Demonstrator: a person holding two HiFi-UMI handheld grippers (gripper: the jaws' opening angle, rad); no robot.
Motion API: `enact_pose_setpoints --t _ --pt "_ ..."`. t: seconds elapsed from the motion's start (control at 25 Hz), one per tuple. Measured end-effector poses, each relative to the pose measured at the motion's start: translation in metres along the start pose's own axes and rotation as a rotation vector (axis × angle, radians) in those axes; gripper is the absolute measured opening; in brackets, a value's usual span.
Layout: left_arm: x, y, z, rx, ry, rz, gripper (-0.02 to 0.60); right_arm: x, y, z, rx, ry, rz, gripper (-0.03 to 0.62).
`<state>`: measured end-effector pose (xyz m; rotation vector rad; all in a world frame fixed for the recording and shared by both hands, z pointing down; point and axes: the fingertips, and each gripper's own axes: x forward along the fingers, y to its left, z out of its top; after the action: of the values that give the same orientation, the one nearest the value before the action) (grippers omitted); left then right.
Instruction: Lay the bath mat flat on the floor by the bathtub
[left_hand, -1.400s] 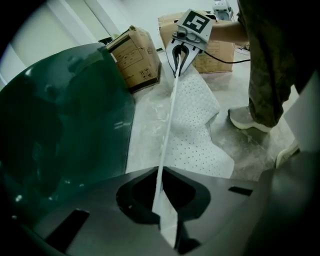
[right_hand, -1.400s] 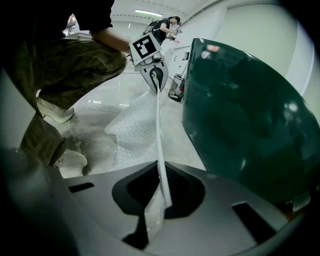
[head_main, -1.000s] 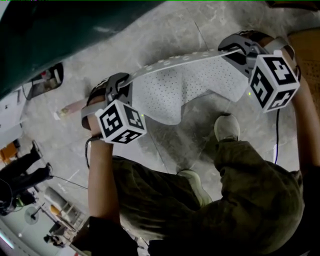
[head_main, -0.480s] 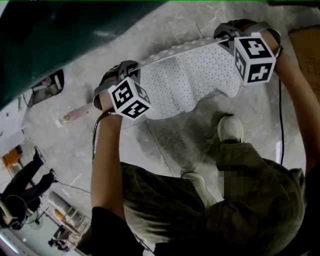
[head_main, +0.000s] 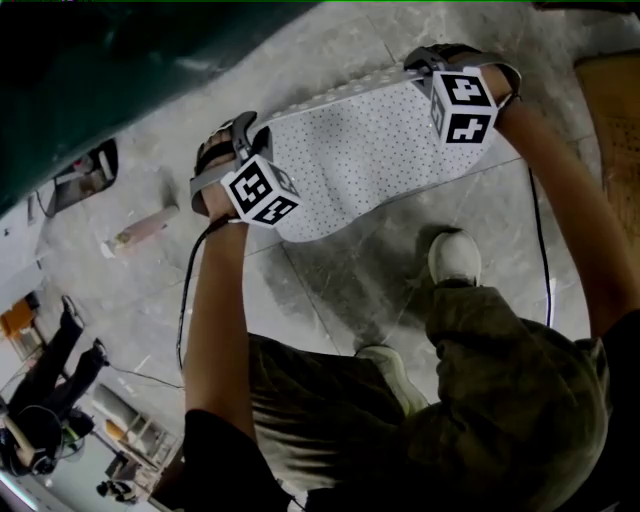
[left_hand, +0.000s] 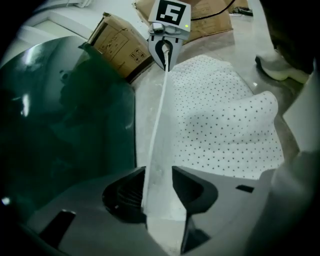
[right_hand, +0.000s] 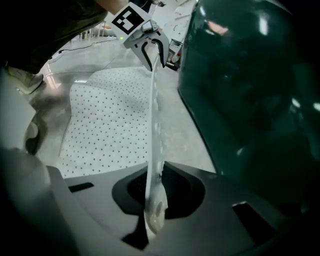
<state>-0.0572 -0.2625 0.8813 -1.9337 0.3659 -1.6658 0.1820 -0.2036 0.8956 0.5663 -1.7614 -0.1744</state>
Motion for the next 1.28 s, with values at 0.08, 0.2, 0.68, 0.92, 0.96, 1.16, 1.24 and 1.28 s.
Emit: enact_pose_setpoints --t 0.08,0.2,0.68,0.92,0.96,1.16,1.24,1.28 --pt "-0.001 0.005 0.000 -0.049 -0.012 0.021 0.194 0.005 -0.006 -0.003 0.034 -0.008 -0.016 0.029" --pt "-0.012 0.010 0.000 -0.164 -0.061 0.049 0.239 0.010 -0.001 -0.006 0.049 -0.008 -0.002 0.029" --pt "-0.019 0.003 -0.028 -0.673 -0.068 -0.028 0.252 -0.016 -0.024 -0.043 0.309 -0.079 -0.138 0.213" --pt "-0.005 -0.035 -0.061 -0.820 0.014 -0.119 0.262 -0.012 0.014 -0.077 0.521 -0.085 -0.114 0.233" --pt "-0.003 -0.044 -0.067 -0.842 0.031 -0.133 0.262 -0.013 0.022 -0.085 0.579 -0.090 -0.105 0.233" --pt "-0.001 -0.069 -0.084 -0.935 0.076 -0.158 0.265 -0.012 0.053 -0.120 0.857 -0.119 -0.099 0.238" --pt "-0.001 -0.075 -0.085 -0.953 0.093 -0.153 0.265 -0.016 0.060 -0.135 0.934 -0.125 -0.132 0.245" --pt "0.000 -0.078 -0.086 -0.961 0.100 -0.150 0.265 -0.018 0.063 -0.141 0.966 -0.126 -0.150 0.249"
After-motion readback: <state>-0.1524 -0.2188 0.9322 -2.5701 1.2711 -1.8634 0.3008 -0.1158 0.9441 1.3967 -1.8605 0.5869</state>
